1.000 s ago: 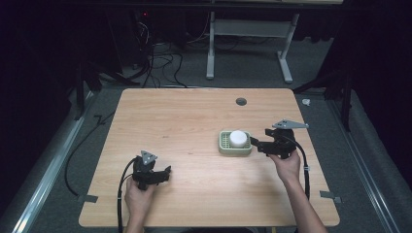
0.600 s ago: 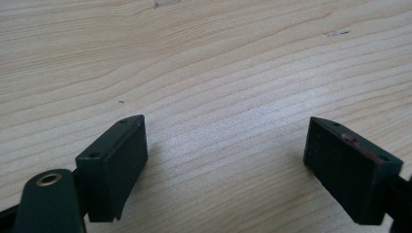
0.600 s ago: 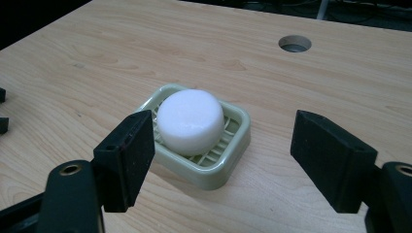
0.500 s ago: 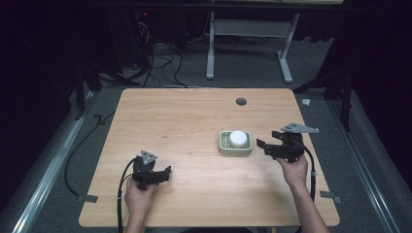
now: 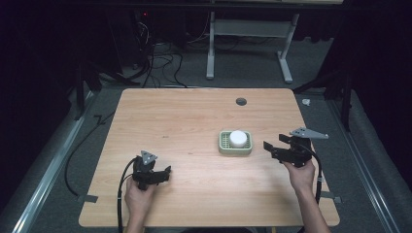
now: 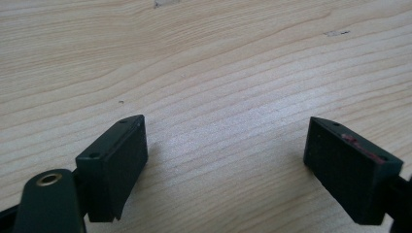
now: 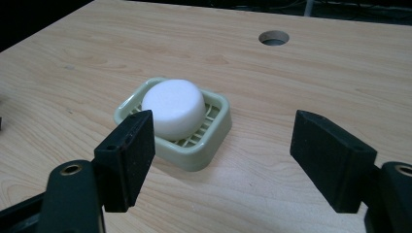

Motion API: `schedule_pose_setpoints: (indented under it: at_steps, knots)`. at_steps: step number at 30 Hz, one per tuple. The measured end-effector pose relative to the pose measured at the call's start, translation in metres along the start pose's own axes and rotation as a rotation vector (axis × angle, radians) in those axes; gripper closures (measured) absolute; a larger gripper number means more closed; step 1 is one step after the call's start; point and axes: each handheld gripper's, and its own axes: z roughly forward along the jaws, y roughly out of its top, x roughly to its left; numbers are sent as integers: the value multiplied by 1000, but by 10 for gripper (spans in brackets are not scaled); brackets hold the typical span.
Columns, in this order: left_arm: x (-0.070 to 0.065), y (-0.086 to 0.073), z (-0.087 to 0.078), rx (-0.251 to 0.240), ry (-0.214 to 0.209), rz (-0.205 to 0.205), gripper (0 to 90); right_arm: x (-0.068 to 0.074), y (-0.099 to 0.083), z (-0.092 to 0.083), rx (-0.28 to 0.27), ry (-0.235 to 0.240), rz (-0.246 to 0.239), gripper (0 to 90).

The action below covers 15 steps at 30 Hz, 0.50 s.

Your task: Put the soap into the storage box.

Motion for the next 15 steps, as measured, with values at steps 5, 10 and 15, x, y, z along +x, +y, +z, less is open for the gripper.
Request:
schedule_pose_setpoints:
  at_steps: [5,10,15]
  knots:
    - [0,0,0,0,0,0,164,-4,-6,-4,-4,-8,9,251]
    - [0,0,0,0,1,0,164,-7,-11,-8,-9,-15,23,251]
    - [0,0,0,0,1,0,164,-7,-19,-9,-9,-15,44,252]
